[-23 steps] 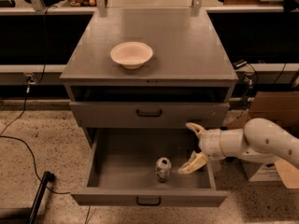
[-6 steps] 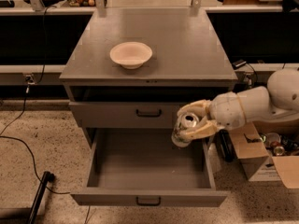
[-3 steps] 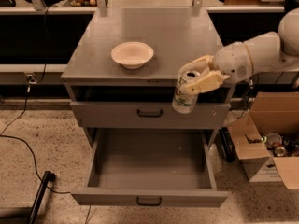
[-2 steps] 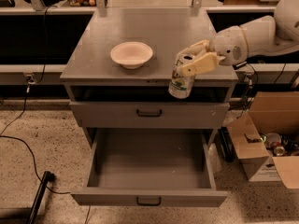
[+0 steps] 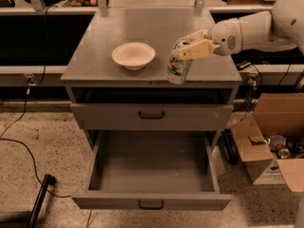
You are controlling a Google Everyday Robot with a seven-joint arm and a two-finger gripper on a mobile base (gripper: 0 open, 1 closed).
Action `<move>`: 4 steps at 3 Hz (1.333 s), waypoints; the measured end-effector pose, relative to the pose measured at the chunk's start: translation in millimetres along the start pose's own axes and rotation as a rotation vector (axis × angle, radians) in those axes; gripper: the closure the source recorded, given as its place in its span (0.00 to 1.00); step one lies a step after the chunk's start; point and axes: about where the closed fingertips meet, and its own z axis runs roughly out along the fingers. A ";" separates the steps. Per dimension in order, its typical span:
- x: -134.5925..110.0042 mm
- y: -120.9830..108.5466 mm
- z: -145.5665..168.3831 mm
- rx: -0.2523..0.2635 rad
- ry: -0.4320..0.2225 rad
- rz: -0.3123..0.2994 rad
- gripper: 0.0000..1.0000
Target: Pick 7up can from middle drawer and place on counter
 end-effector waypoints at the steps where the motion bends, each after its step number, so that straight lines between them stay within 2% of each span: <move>1: -4.5 -24.2 3.7 0.094 0.012 -0.007 1.00; 3: -6.2 -75.5 -10.4 0.252 0.044 -0.008 1.00; 4: -1.9 -96.3 -21.9 0.315 0.068 0.014 0.81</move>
Offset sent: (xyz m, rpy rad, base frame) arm 0.0821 -0.0279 0.0002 -0.0984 -0.0920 -0.2627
